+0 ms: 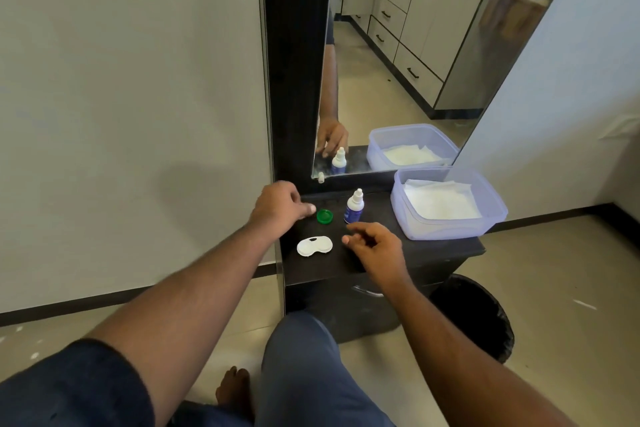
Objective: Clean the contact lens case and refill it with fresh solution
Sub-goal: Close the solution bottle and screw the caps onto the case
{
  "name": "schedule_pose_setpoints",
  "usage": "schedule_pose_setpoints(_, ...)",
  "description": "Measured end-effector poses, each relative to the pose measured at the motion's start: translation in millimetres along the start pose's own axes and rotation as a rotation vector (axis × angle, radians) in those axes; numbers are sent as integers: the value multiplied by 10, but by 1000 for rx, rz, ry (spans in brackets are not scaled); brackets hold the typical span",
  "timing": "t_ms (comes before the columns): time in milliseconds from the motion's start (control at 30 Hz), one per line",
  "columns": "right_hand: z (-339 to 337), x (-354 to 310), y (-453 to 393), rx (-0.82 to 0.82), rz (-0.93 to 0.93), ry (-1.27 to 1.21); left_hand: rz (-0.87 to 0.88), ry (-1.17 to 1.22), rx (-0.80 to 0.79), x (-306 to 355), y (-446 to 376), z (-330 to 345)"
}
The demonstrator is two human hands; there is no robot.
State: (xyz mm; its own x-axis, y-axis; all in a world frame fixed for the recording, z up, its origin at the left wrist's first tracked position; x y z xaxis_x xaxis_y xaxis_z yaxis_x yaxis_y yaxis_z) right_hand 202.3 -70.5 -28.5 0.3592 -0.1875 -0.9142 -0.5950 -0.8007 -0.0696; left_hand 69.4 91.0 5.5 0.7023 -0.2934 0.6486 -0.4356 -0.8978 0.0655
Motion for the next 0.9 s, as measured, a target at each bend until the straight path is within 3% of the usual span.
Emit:
schedule_pose_setpoints(200,62,-109,-83,-304,-125,245,-92,503,113,-221,409,-235)
schedule_pose_setpoints(433,143,-186,-133,-377,-171,332,35,400,125,-254,555,-325)
schedule_pose_setpoints(633,142,-155,-158,-363,-176,335,144,293,28,-275,712,-4)
schedule_pose_setpoints(900,135,-150,-148,-347,-201,320,294,147,106,-229,790,172)
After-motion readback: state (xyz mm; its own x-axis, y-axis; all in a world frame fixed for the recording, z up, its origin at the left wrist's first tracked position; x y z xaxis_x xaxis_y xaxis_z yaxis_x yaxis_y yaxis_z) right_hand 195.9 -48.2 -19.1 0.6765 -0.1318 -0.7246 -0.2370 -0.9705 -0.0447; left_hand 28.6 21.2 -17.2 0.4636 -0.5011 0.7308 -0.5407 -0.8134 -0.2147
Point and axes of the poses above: each hand's wrist, its own y-axis away from the middle knuckle, its own z-axis out of the palm, x = y × z, the point moved 2 cm from there along -y, towards the middle knuckle, and after that the axes turned 1 degree about -z, right-handed, at the moved point
